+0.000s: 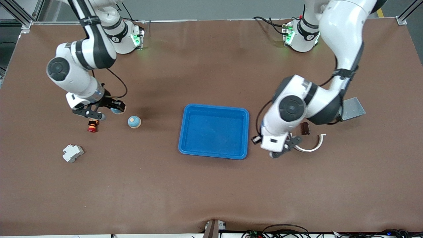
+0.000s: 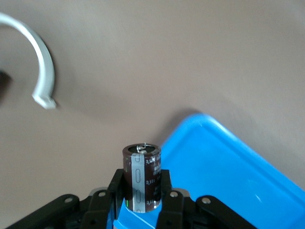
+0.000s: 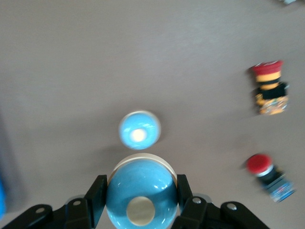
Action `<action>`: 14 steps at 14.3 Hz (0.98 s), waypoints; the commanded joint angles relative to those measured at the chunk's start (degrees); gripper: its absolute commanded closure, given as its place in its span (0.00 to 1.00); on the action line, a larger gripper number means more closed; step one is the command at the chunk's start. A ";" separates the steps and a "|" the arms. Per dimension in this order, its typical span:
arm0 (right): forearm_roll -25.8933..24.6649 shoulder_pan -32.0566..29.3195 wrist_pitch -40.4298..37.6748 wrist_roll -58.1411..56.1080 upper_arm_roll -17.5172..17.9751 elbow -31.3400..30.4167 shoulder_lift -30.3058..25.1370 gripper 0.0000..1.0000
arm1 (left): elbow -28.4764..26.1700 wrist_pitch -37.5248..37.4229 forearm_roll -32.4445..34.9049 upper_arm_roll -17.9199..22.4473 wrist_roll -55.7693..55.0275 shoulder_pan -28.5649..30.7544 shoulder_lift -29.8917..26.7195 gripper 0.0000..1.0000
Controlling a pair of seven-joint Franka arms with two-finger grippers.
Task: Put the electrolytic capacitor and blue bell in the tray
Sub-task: 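Lift the capacitor with the left gripper while the right gripper carries the bell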
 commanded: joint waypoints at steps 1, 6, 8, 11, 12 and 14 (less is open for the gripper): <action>0.31 6.38 -2.36 11.38 -0.43 4.70 0.61 1.00 | 0.40 -0.24 0.16 0.35 -6.03 -4.06 1.47 1.00; 0.31 13.50 -2.55 23.97 -0.43 10.69 5.61 1.00 | 0.23 1.69 1.12 1.05 -9.56 -8.73 4.55 1.00; 0.22 17.02 -1.68 30.37 -0.52 12.62 8.85 1.00 | 0.23 1.78 1.21 1.05 -10.97 -9.00 5.69 1.00; 0.31 20.72 2.27 38.38 -0.52 16.93 15.62 1.00 | -0.04 1.78 1.13 1.05 -13.69 -9.79 6.83 1.00; 0.31 21.33 3.94 40.40 -0.43 18.33 18.16 1.00 | -0.04 1.78 1.30 1.05 -14.22 -9.88 7.71 1.00; 0.31 22.65 6.23 43.66 -0.52 21.41 22.74 1.00 | -0.12 1.78 2.53 1.05 -14.58 -10.49 9.21 1.00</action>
